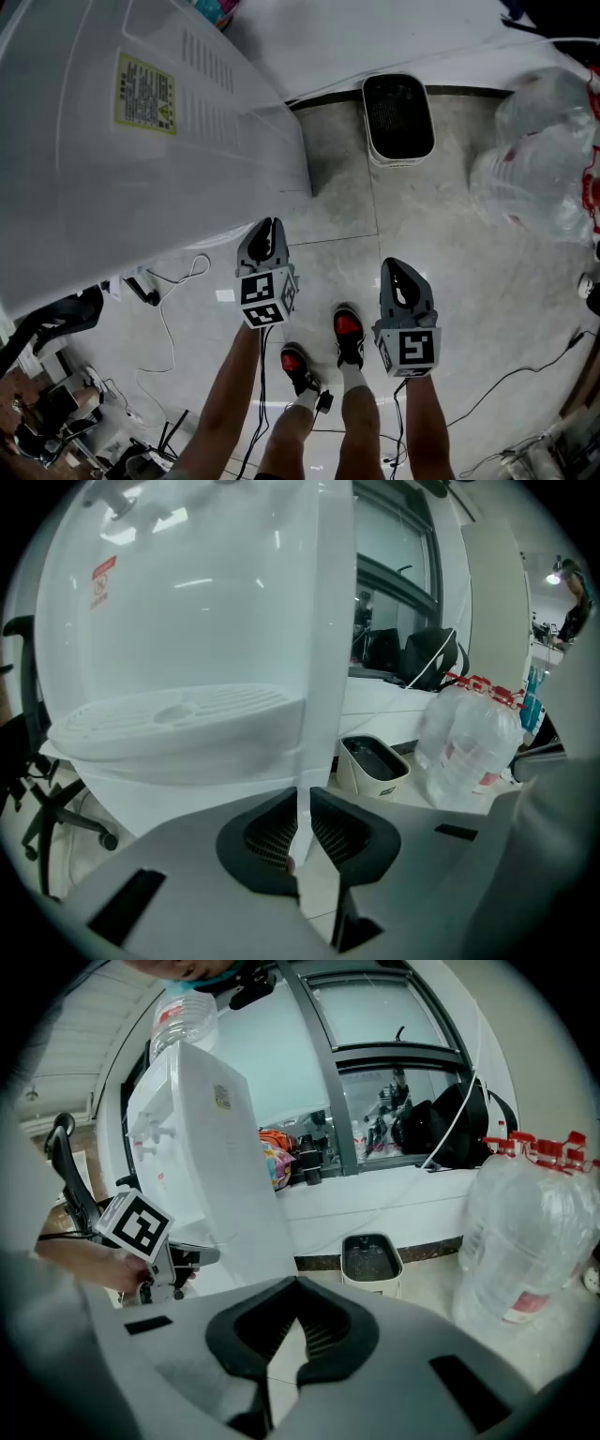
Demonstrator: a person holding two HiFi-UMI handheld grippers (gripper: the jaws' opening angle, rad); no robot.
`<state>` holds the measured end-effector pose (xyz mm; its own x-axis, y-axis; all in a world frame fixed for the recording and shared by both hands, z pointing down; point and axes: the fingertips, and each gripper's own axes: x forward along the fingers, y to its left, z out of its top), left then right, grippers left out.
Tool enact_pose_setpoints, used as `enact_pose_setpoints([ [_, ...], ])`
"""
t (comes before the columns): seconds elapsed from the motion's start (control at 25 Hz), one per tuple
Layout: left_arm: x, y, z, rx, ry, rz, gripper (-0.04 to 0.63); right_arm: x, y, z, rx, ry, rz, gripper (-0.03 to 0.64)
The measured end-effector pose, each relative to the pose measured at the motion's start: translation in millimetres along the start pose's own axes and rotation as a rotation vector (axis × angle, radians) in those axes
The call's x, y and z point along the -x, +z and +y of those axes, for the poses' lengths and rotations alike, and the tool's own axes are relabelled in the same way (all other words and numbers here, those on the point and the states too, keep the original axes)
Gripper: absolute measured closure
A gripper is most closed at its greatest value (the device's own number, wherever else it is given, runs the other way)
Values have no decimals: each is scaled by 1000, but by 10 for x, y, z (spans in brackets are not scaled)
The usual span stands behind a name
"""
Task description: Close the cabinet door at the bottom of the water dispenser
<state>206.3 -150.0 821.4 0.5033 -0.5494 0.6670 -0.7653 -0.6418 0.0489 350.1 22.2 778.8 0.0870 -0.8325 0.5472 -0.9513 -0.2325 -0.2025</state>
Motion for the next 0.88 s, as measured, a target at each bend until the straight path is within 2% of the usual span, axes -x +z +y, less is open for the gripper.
enact_pose_setpoints([
  [0.44,-17,6,6,-16,-5,-5,537,-5,66,-56,-6,-20,-7,601],
  [0.6,-5,-5,-78,-34,-35,4,537,60,73,-26,-5,-28,-14,601],
  [0.88,260,94,-283,-73,-77,-26,537,312,191,9,-4,-58,-47,601],
])
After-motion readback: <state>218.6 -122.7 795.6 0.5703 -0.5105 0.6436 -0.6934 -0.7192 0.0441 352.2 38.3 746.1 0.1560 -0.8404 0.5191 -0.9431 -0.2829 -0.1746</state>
